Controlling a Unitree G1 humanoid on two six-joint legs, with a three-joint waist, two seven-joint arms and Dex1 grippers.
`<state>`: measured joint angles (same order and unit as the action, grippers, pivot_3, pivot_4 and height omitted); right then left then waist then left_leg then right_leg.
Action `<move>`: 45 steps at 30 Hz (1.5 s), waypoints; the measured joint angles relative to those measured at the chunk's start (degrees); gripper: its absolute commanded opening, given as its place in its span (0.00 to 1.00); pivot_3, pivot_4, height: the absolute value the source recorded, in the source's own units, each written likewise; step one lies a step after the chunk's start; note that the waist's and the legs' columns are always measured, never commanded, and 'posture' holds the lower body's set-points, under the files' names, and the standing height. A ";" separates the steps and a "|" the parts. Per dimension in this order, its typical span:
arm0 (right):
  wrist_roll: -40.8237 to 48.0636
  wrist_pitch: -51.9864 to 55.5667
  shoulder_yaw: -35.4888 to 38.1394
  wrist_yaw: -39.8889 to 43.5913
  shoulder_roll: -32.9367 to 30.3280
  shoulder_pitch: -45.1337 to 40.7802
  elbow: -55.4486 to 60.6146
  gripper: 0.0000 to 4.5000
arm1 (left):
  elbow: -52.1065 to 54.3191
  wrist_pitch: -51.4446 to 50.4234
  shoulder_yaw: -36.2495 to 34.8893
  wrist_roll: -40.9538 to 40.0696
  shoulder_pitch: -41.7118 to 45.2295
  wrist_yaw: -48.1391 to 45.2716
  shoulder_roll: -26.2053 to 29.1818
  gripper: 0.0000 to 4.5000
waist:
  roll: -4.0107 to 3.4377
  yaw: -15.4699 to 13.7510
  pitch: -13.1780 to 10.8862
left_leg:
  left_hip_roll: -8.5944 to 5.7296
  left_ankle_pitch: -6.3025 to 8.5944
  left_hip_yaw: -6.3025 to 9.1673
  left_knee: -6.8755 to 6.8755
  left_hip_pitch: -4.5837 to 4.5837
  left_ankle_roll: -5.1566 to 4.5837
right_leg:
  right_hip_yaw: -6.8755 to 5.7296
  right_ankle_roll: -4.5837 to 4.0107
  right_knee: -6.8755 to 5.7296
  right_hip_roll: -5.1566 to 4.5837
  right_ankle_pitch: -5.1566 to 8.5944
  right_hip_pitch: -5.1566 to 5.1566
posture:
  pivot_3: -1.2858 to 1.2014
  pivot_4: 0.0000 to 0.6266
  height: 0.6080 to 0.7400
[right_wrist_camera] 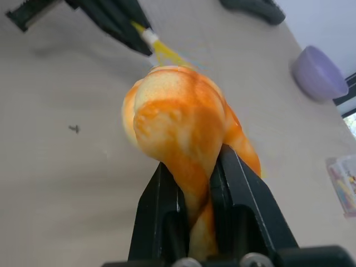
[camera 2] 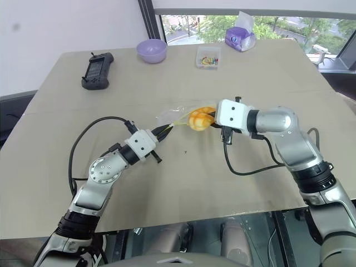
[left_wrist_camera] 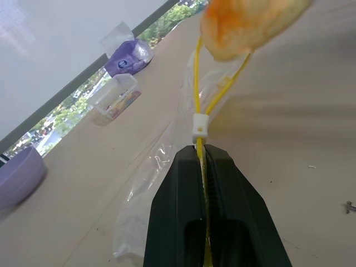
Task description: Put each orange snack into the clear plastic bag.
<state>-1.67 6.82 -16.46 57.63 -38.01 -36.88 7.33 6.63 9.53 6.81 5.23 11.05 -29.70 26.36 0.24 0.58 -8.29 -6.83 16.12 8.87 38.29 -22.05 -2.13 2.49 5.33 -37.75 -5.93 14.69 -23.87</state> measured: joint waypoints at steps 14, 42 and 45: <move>-0.85 18.83 -1.21 -1.90 6.05 -0.03 1.10 0.05 | 0.08 -0.02 0.52 -0.04 -0.35 -0.52 -0.49 0.00 | 0.00 0.01 0.00 | 0.00 0.00 0.00 0.00 -0.02 0.00 | 0.01 0.00 0.00 0.00 0.00 -0.01 | 0.52 0.24 0.97; 1.13 25.45 -1.58 -11.87 10.27 -4.72 -1.07 0.05 | 0.10 0.72 0.95 -0.03 -0.04 -1.37 -1.02 0.00 | -0.01 0.18 0.00 | -0.02 0.00 0.01 0.00 -0.07 0.00 | 0.00 0.00 -0.02 -0.01 0.00 -0.10 | 0.52 0.24 0.97; -1.36 23.10 -1.67 -12.06 7.55 -4.73 -1.15 0.05 | 0.10 0.71 0.93 -0.05 -0.05 -1.40 -0.85 0.00 | 0.00 0.10 0.00 | -0.02 0.00 0.01 0.00 -0.09 0.00 | -0.01 0.00 -0.01 -0.01 0.00 -0.11 | 0.52 0.24 0.97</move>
<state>-3.02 29.91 -18.13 45.56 -30.46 -41.61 6.18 6.73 10.24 7.74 5.18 11.00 -31.10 25.51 0.23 0.68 -8.29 -6.84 16.12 8.89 38.29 -22.14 -2.13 2.48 5.33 -37.77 -5.94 14.69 -23.98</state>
